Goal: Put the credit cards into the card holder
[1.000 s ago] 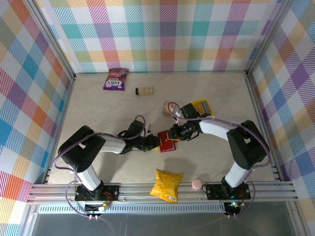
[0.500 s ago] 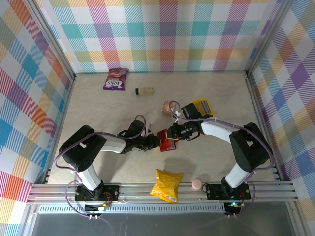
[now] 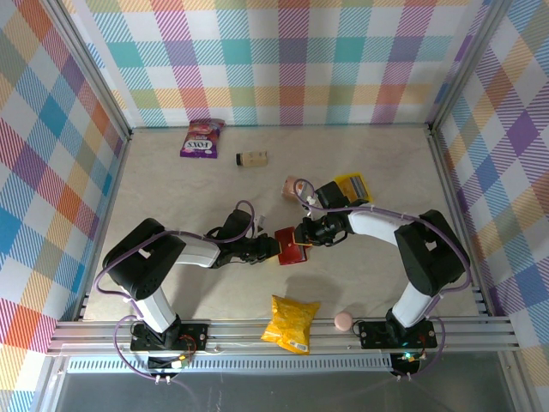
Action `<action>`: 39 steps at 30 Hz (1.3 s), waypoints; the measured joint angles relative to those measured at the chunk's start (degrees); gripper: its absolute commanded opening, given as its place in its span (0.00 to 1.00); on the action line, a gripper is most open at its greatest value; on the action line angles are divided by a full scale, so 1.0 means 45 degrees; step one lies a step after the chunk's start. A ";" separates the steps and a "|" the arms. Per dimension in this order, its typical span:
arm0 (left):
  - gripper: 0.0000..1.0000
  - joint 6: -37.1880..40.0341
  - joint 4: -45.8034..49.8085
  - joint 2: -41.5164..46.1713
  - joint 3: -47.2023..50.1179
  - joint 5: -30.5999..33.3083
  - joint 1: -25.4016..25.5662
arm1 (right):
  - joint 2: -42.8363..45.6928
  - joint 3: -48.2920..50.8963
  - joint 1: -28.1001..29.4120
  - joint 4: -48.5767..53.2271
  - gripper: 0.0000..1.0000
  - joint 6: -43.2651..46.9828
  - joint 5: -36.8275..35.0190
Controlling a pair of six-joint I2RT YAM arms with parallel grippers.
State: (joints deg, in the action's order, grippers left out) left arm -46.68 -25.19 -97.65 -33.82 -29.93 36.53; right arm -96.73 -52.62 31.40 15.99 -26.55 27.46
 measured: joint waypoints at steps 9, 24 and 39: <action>0.22 0.0097 0.0185 0.0097 0.0000 0.0005 0.0000 | -0.0015 0.0000 -0.0039 0.0083 0.01 0.0525 0.0053; 0.54 0.1239 0.1739 0.3191 0.0267 0.0471 -0.0078 | 0.0996 -0.1938 0.0117 0.3177 0.00 0.0423 -0.2006; 0.48 0.1277 0.1894 0.2832 0.0835 0.0136 -0.0165 | -0.0024 -0.4605 0.1651 0.6120 0.00 0.0029 -0.4376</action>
State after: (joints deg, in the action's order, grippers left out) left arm -40.93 -16.67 -84.90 -30.06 -29.32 35.79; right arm -96.84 -73.34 38.83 43.53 -26.41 7.77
